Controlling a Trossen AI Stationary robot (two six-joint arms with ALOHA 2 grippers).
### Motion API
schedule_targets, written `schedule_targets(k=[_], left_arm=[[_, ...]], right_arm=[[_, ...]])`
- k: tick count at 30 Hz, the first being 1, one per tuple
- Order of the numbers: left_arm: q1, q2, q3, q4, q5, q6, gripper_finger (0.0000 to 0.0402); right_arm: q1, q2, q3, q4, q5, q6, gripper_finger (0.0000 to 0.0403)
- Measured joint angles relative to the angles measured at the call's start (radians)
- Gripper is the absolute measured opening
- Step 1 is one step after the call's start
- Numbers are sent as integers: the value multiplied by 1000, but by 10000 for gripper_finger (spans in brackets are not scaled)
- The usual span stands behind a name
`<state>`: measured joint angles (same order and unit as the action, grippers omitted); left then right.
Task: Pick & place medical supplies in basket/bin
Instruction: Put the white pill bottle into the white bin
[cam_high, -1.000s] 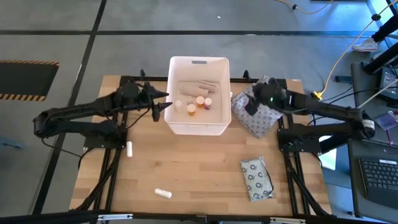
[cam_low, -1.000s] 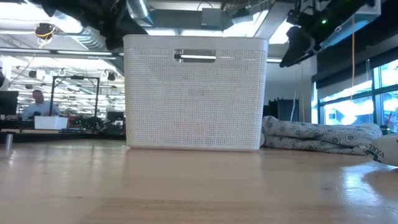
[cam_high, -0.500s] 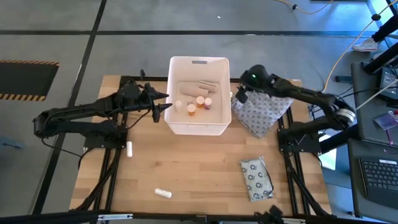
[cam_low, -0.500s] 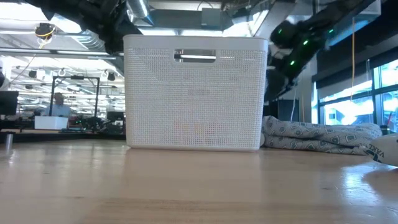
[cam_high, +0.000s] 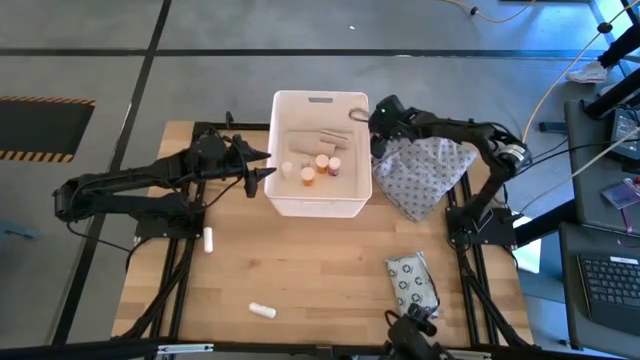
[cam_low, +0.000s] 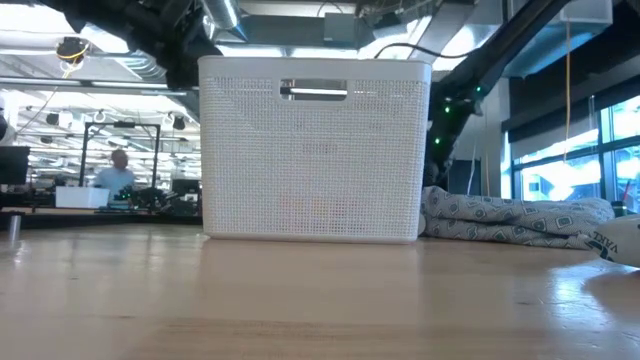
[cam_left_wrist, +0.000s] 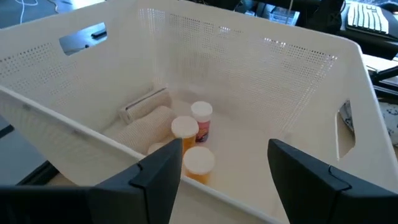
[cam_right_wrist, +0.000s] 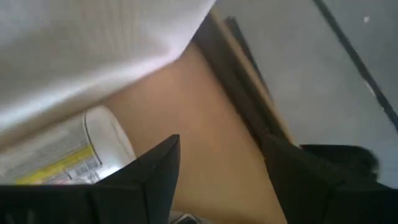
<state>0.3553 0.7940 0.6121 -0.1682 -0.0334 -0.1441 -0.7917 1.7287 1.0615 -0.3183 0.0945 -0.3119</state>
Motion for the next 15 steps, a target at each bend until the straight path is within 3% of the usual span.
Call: schedule_targets(k=[15], left_arm=[[0,0,0,-12,-1,-11,228]], right_arm=[[-1,40,0,-121,-250,-34,230]])
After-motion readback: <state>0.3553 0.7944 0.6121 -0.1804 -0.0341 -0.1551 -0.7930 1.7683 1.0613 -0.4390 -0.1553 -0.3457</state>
